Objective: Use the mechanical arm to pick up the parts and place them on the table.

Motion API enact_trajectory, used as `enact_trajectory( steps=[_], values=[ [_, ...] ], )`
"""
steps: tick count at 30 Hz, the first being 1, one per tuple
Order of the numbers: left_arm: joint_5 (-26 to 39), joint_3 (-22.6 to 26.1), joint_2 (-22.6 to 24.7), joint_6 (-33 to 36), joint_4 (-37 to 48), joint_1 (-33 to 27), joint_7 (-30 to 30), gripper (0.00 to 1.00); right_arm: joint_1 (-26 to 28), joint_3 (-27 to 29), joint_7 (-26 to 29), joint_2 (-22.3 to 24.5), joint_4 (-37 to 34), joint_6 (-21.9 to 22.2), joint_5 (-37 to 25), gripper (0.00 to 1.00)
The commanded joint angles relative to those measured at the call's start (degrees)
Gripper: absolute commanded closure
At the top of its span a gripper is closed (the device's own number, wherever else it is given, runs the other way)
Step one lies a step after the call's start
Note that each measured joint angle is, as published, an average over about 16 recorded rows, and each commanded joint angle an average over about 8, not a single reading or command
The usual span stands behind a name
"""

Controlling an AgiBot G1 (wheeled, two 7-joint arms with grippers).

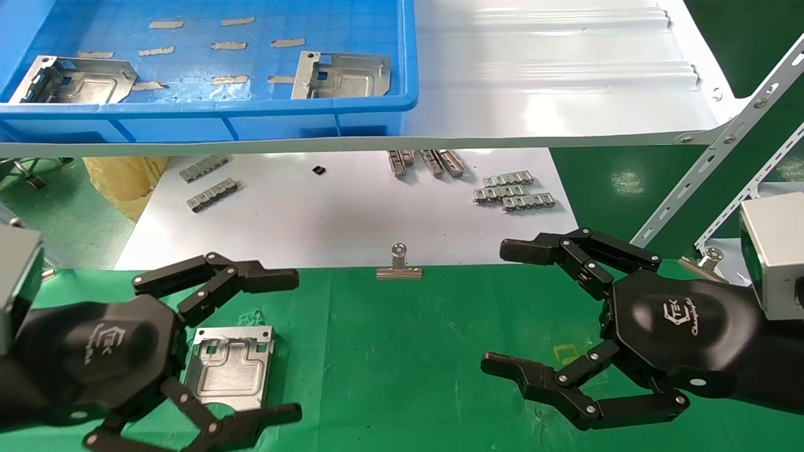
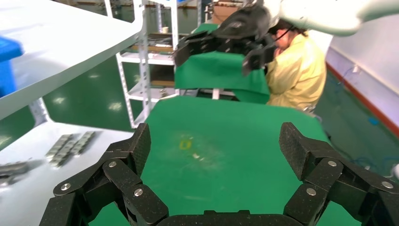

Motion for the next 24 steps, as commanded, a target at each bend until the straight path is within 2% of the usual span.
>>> enact_trajectory(
  steps=[1, 6, 24],
  values=[
    [-0.7, -1.2, -0.5, -0.2, -2.2, 1.2, -1.5, 0.00, 0.0, 0.0, 0.0, 0.0, 0.0, 0.0, 0.0, 0.00],
    [-1.4, -2.2, -0.9, -0.4, -4.0, 2.2, -2.3, 0.00, 0.0, 0.0, 0.0, 0.0, 0.0, 0.0, 0.0, 0.00],
    [-0.7, -1.1, -0.5, -0.3, -2.1, 1.2, -1.4, 0.00, 0.0, 0.0, 0.0, 0.0, 0.0, 0.0, 0.0, 0.00]
  ],
)
